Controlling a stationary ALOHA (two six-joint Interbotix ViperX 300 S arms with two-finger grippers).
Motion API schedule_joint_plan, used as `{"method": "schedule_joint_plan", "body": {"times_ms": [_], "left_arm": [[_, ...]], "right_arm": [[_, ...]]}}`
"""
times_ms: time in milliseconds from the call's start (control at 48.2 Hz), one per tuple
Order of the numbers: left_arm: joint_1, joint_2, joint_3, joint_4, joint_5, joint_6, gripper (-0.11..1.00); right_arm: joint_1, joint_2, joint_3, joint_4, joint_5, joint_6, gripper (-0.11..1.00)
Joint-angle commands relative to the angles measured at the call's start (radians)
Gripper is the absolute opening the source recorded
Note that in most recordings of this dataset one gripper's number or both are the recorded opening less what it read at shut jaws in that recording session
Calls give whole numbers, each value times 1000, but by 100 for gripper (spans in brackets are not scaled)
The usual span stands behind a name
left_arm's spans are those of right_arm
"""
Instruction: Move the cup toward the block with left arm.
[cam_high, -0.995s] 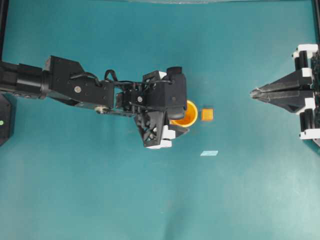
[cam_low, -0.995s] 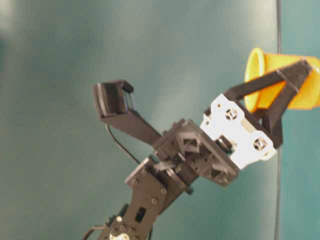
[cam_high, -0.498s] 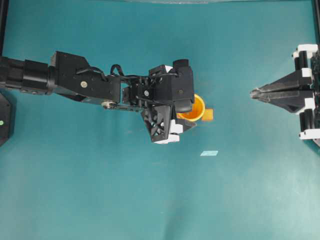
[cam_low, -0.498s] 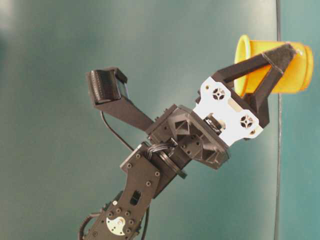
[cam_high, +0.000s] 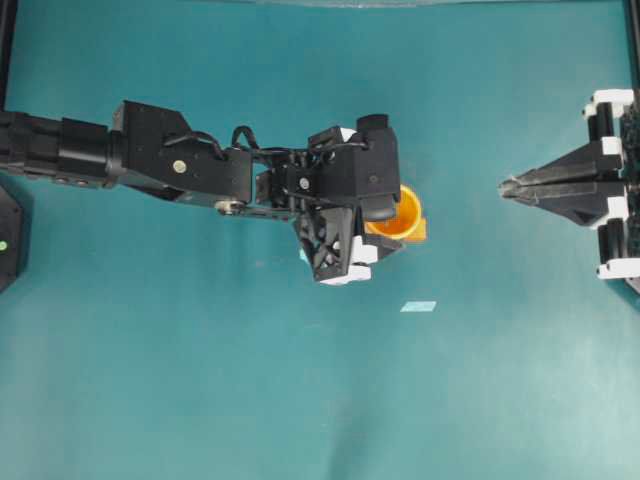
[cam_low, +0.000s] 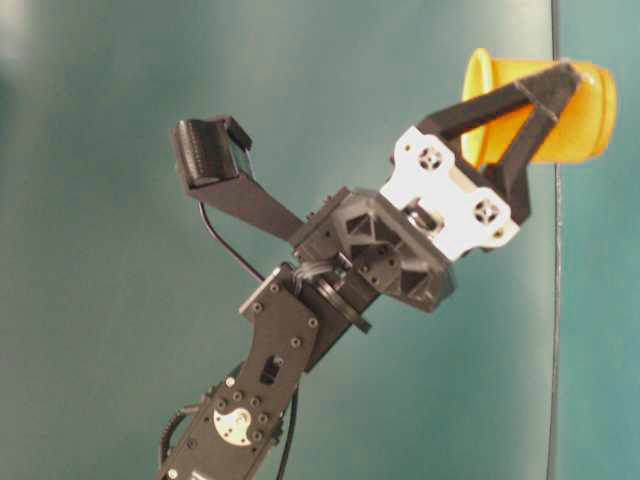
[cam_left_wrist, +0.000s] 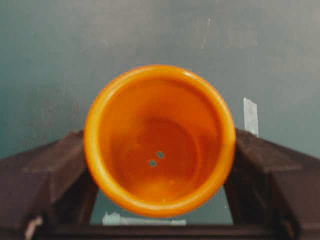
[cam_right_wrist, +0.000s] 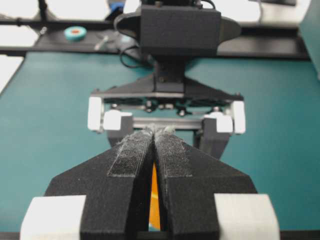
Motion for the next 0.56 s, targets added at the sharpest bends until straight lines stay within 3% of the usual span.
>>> {"method": "schedule_joint_plan", "body": {"times_ms": [0, 539], "left_arm": [[3, -11, -40, 3, -6, 2, 68], [15, 28, -107, 3, -6, 2, 68]], "right_arm": [[0, 2, -31, -3, -15, 0, 0], [0, 2, -31, -2, -14, -2, 0]]}}
